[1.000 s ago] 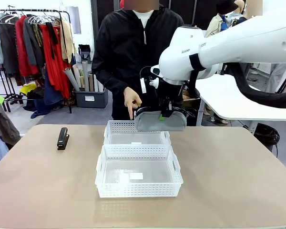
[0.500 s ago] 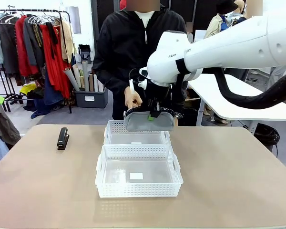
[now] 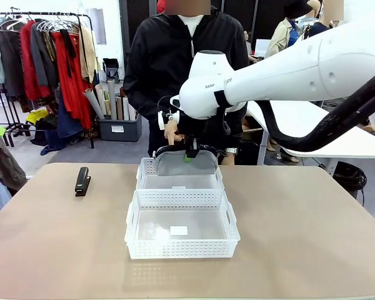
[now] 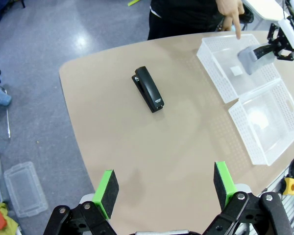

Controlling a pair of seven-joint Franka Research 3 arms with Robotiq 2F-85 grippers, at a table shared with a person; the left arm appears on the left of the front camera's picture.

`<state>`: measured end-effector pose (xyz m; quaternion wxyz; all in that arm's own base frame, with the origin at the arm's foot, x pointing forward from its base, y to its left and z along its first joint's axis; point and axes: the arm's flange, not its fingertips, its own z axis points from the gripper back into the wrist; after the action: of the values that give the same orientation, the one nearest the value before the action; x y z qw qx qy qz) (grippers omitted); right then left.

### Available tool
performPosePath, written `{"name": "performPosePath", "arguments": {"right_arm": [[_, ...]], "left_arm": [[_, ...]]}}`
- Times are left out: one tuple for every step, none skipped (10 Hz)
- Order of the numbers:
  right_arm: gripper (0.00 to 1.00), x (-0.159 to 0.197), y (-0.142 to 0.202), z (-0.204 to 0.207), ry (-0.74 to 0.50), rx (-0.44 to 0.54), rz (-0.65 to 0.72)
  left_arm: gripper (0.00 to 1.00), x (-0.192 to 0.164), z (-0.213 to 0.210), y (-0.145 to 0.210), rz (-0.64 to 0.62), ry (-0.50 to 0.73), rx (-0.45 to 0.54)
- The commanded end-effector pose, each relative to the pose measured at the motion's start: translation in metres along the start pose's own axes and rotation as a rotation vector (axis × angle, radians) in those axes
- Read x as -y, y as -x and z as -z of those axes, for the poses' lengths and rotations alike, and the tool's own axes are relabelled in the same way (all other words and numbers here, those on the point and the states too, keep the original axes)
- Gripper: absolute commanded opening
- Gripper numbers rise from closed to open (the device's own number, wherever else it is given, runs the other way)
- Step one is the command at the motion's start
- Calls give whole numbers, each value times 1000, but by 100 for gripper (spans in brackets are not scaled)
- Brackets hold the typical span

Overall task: Distribute items into two baskets.
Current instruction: Place the picked Pencil pouch into the Organizing basket as instructed by the person.

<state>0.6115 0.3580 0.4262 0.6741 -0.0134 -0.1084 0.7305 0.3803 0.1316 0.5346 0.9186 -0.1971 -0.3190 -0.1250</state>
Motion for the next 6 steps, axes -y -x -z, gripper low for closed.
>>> {"name": "performPosePath", "arguments": {"right_arm": [[0,11,-11,5,34,-26,23],[0,13,-11,13,37,-25,19],[0,15,-11,22,39,-26,16],[0,16,-10,32,41,-27,20],[0,14,-8,41,43,-18,31],[0,13,-7,47,46,-12,36]], "left_arm": [[100,0,0,1,-3,10,8],[100,0,0,1,-3,10,8],[100,0,0,1,-3,10,8],[100,0,0,1,-3,10,8],[100,0,0,1,-3,10,8],[100,0,0,1,-3,10,8]]}}
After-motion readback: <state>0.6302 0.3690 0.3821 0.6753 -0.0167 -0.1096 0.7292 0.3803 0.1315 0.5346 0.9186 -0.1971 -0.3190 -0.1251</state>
